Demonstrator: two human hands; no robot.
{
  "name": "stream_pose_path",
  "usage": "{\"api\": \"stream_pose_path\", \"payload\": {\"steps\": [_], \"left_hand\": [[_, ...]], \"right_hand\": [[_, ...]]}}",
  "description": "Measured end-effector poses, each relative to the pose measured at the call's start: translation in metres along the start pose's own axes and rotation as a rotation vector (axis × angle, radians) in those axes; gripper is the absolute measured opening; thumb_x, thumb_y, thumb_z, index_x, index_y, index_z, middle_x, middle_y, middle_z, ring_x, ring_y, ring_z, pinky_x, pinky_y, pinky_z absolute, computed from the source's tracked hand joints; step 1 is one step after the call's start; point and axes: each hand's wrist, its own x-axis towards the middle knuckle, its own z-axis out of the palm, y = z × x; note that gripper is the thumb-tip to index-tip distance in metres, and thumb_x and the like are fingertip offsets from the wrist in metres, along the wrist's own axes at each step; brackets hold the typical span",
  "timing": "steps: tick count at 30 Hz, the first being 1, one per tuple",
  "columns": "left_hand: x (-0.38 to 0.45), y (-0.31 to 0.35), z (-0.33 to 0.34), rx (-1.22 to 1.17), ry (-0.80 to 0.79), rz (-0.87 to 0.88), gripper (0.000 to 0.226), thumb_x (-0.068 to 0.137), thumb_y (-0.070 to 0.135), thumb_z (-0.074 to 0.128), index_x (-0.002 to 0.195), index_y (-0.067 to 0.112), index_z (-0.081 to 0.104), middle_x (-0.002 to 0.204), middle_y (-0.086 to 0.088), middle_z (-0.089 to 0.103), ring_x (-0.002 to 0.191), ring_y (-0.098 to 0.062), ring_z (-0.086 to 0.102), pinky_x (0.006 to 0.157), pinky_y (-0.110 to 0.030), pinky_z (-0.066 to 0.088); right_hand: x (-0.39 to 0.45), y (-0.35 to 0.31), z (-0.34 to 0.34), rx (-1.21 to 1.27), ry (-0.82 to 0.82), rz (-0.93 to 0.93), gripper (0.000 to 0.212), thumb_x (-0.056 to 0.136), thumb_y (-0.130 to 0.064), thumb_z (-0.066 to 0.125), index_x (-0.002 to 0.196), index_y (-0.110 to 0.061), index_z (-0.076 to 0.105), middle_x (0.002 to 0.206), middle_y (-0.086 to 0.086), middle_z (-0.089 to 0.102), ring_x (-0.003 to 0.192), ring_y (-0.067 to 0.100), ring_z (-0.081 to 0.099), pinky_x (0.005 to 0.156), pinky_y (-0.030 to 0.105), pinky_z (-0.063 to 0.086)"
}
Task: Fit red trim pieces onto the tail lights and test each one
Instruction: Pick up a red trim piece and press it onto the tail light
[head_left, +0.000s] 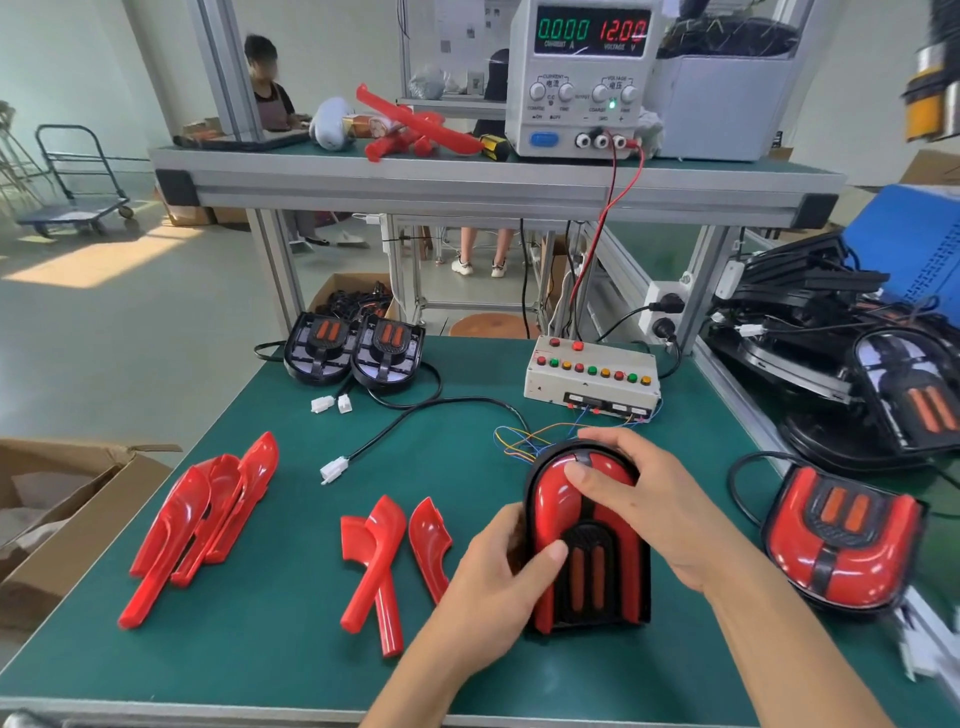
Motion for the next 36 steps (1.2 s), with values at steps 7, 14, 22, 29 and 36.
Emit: {"api": "stream_pose_path", "payload": {"steps": [7, 14, 22, 29, 36], "left_hand": [[-0.007, -0.004, 0.000, 0.163, 0.067, 0.070, 0.009, 0.094, 0.036, 0.063, 0.100, 0.034, 0.057, 0.091, 0.022, 0.070, 0.086, 0.000, 0.064, 0.079, -0.022, 0.048], [-0.002, -0.004, -0.004, 0.256, 0.045, 0.084, 0.010, 0.092, 0.049, 0.058, 0.099, 0.045, 0.053, 0.090, 0.019, 0.069, 0.082, -0.003, 0.063, 0.074, -0.021, 0.047], [-0.005, 0.006, 0.013, 0.165, -0.024, 0.071, 0.025, 0.098, 0.040, 0.057, 0.122, 0.031, 0.059, 0.111, 0.015, 0.072, 0.106, -0.009, 0.067, 0.096, -0.040, 0.053], [-0.002, 0.027, 0.028, 0.172, -0.137, 0.026, 0.026, 0.095, 0.051, 0.057, 0.108, 0.029, 0.065, 0.093, 0.022, 0.071, 0.087, 0.005, 0.064, 0.085, -0.022, 0.053], [0.044, 0.032, -0.072, 0.778, 0.435, -0.059, 0.028, 0.096, 0.026, 0.064, 0.121, 0.013, 0.068, 0.118, -0.004, 0.069, 0.114, -0.021, 0.060, 0.100, -0.036, 0.044]], "right_hand": [[-0.004, 0.005, 0.007, -0.119, 0.023, -0.100, 0.036, 0.082, -0.038, 0.084, 0.112, -0.038, 0.065, 0.107, -0.021, 0.074, 0.099, 0.000, 0.070, 0.087, 0.021, 0.051], [-0.011, 0.012, 0.010, -0.196, 0.148, -0.138, 0.040, 0.085, -0.042, 0.080, 0.120, -0.042, 0.060, 0.113, -0.036, 0.065, 0.107, -0.010, 0.062, 0.089, 0.010, 0.046], [-0.041, 0.021, -0.008, -0.271, 0.188, -0.083, 0.056, 0.082, -0.043, 0.081, 0.129, -0.048, 0.051, 0.118, -0.038, 0.061, 0.108, -0.010, 0.062, 0.091, 0.018, 0.045], [-0.059, 0.029, -0.032, -0.133, 0.250, 0.004, 0.059, 0.070, -0.059, 0.073, 0.125, -0.044, 0.058, 0.112, -0.029, 0.071, 0.100, -0.007, 0.068, 0.087, 0.022, 0.048], [-0.063, 0.054, -0.049, 0.072, 0.350, 0.249, 0.043, 0.076, -0.045, 0.077, 0.115, -0.028, 0.068, 0.099, -0.012, 0.079, 0.088, 0.007, 0.075, 0.080, 0.032, 0.054]]}}
